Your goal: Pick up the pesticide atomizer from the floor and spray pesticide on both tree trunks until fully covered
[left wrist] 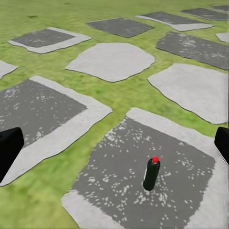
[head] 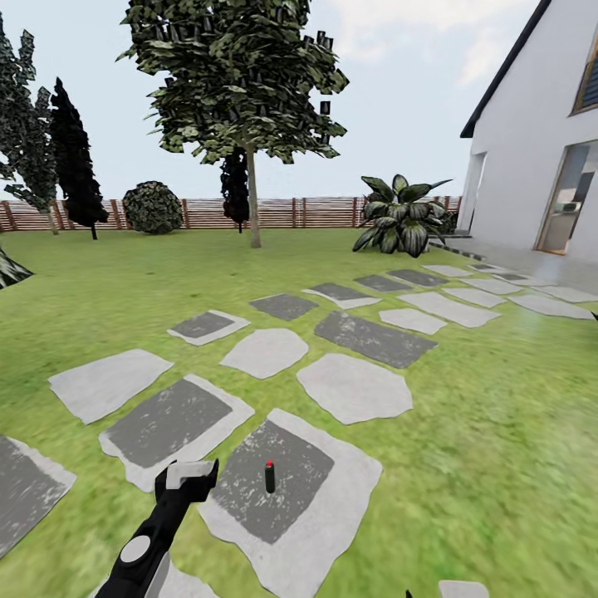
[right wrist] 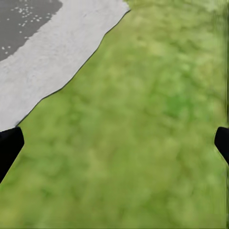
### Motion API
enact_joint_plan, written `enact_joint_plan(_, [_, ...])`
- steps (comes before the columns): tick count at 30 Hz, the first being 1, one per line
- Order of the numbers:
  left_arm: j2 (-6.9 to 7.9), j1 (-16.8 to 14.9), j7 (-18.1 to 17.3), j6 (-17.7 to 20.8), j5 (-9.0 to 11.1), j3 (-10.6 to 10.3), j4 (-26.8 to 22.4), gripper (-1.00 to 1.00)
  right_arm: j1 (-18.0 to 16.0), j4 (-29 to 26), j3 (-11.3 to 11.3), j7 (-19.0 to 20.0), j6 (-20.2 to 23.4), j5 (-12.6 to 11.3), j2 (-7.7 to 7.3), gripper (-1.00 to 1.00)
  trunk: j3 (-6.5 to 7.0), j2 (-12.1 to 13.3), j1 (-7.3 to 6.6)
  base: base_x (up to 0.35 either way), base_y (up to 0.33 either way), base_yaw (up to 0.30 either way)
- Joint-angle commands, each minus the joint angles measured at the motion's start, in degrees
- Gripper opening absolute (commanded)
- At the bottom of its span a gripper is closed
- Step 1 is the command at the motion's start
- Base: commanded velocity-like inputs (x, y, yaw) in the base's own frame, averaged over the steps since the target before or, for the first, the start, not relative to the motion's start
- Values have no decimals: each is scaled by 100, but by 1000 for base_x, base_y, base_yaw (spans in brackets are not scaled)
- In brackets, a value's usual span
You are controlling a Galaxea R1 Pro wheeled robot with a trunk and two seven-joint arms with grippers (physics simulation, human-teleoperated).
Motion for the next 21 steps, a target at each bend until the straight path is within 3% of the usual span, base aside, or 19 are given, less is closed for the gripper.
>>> enact_joint_plan(1, [0,0,0,0,0,0,0,100,0,0,0,0,0,-1,1,100,0,0,0,185,-269,0])
enact_joint_plan(10, [0,0,0,0,0,0,0,100,0,0,0,0,-1,-3,3,100,0,0,0,185,-269,-45])
enact_joint_plan(21, [0,0,0,0,0,0,0,100,0,0,0,0,-1,-3,3,100,0,0,0,185,-269,-272])
